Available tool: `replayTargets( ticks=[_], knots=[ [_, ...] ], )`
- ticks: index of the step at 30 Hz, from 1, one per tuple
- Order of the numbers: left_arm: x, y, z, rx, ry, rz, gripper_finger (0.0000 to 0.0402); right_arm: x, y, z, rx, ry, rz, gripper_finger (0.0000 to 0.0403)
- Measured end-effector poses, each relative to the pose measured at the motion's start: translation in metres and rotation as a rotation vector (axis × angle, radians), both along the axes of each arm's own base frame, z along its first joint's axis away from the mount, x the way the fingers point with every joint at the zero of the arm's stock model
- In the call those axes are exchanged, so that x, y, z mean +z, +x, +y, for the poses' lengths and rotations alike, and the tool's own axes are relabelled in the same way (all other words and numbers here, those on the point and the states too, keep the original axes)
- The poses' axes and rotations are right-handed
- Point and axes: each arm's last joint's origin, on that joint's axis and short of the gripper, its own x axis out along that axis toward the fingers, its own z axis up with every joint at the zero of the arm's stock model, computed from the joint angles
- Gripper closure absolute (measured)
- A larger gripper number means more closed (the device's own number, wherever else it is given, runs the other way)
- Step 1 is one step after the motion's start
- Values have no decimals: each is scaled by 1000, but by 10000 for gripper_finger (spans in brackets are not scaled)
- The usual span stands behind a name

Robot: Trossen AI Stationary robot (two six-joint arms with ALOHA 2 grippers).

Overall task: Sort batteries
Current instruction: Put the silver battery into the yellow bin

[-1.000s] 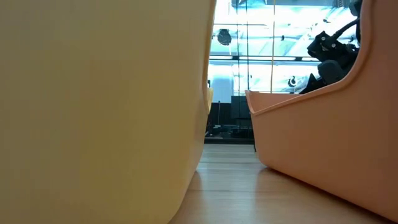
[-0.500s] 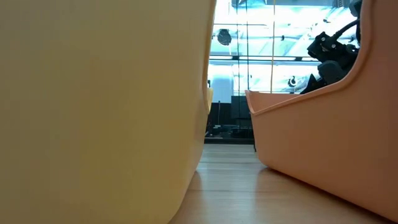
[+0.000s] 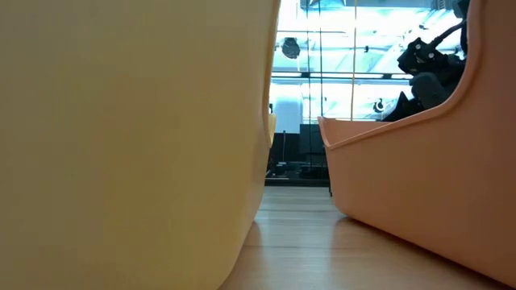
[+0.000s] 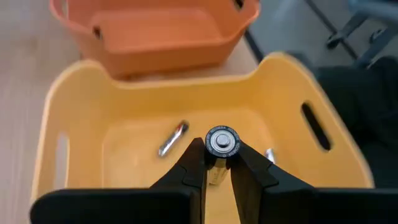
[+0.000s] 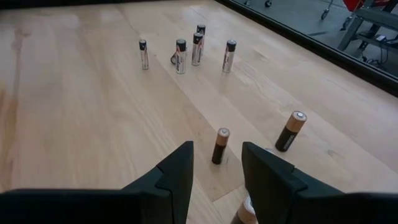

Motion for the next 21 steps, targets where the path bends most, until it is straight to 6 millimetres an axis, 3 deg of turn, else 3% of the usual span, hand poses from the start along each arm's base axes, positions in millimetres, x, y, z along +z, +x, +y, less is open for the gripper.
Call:
replayTargets(
  ticks=[5,12,18,21],
  knots=[
    [-15,4,-3,12,18,61,354,0,0,0,-1,0,3,275],
    [-19,6,-3,22,18,70,350,-1,-1,0,-1,-6,16,275],
    [-19,7,0,70,23,65,278,-1,-1,-1,-1,-7,18,275],
    [-19,7,0,78,28,61,266,-1,-1,-1,-1,-7,17,275]
  ],
)
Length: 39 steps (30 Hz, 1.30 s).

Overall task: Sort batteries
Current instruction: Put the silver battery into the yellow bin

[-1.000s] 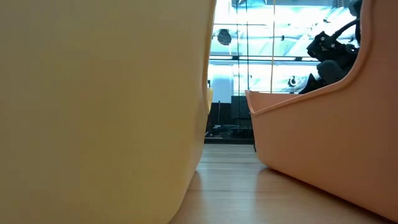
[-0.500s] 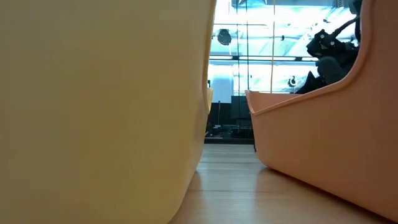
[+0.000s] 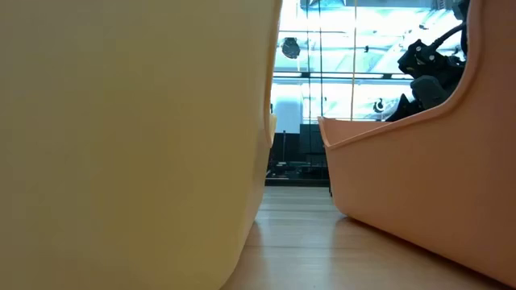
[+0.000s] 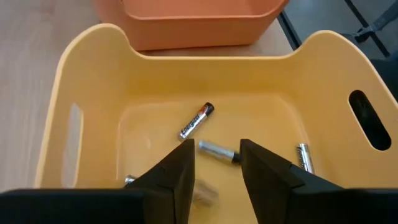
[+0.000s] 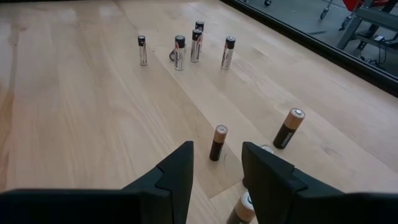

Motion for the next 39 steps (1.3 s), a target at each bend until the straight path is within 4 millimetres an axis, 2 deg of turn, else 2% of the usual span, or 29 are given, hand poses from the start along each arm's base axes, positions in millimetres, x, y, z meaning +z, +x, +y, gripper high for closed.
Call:
replayTargets(
  ticks=[10,16,23,26,34,39],
  knots=[
    [5,-1,2,15,40,-33,260,0,0,0,0,0,-1,275],
    [22,-9,11,55,125,-67,259,0,0,0,2,2,0,275],
    [47,-30,27,119,237,-63,259,0,0,0,3,0,5,275],
    [46,-39,37,157,294,-31,259,0,0,0,3,-1,6,275],
    [27,-51,59,201,312,30,259,0,0,0,5,-3,8,275],
    [24,-56,74,231,316,59,259,-1,0,0,17,12,10,275]
  ],
)
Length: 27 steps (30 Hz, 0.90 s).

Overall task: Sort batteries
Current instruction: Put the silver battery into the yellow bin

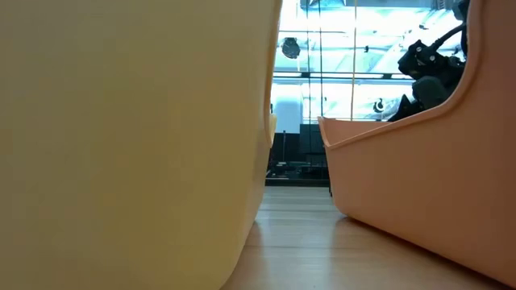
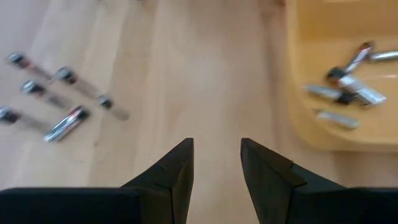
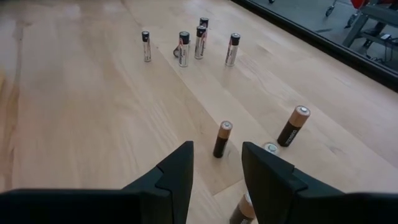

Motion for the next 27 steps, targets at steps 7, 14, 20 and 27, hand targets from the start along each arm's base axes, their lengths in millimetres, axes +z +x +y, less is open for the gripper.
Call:
replayTargets(
  ticks=[7,14,20,27],
  knots=[
    [3,-3,28,133,79,43,259,0,2,-5,-50,43,-28,275],
    [4,-2,41,183,170,52,259,0,3,-7,-63,59,-37,275],
    [1,-3,58,208,203,131,259,0,3,-7,-51,44,-26,275],
    [0,0,79,223,220,174,259,0,3,-7,-47,41,-23,275]
  ],
)
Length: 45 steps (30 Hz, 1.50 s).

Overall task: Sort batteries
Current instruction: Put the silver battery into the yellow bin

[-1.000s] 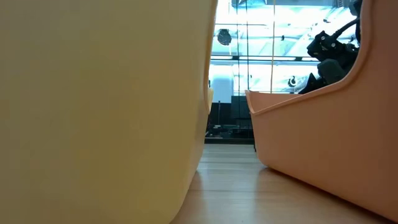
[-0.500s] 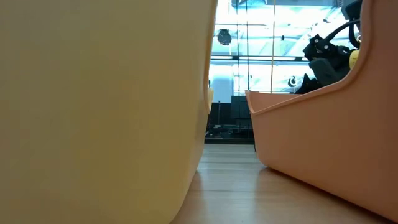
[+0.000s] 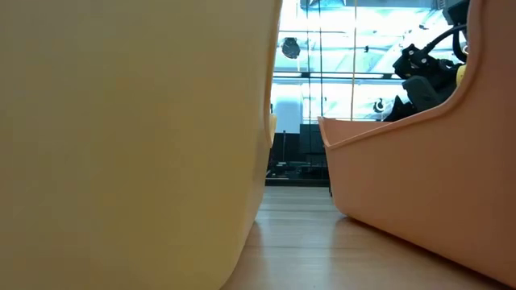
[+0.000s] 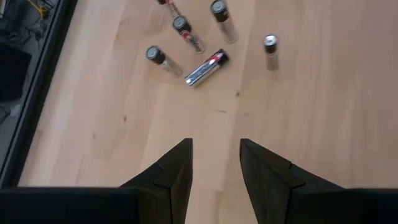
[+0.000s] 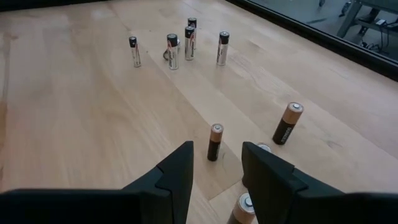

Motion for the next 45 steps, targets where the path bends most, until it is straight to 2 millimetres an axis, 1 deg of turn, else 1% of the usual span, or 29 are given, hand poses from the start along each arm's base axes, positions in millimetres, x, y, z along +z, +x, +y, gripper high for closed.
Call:
replayTargets(
  ticks=[5,13,19,22,27,32,45],
  knots=[
    [-2,5,12,-20,-20,16,259,0,0,0,-1,-12,4,275],
    [-15,23,29,-65,-143,-17,259,0,0,0,2,-17,5,275],
    [-28,35,27,-117,-288,-36,259,0,0,-1,2,-23,10,275],
    [-36,43,24,-126,-329,-56,258,0,0,-1,0,-25,12,275],
    [-41,53,21,-128,-340,-117,258,0,0,-1,0,-22,7,275],
    [-45,56,23,-78,-318,-129,258,0,0,-1,0,-21,6,275],
    [-59,69,25,-55,-278,-173,258,0,0,-1,1,-23,8,275]
  ],
)
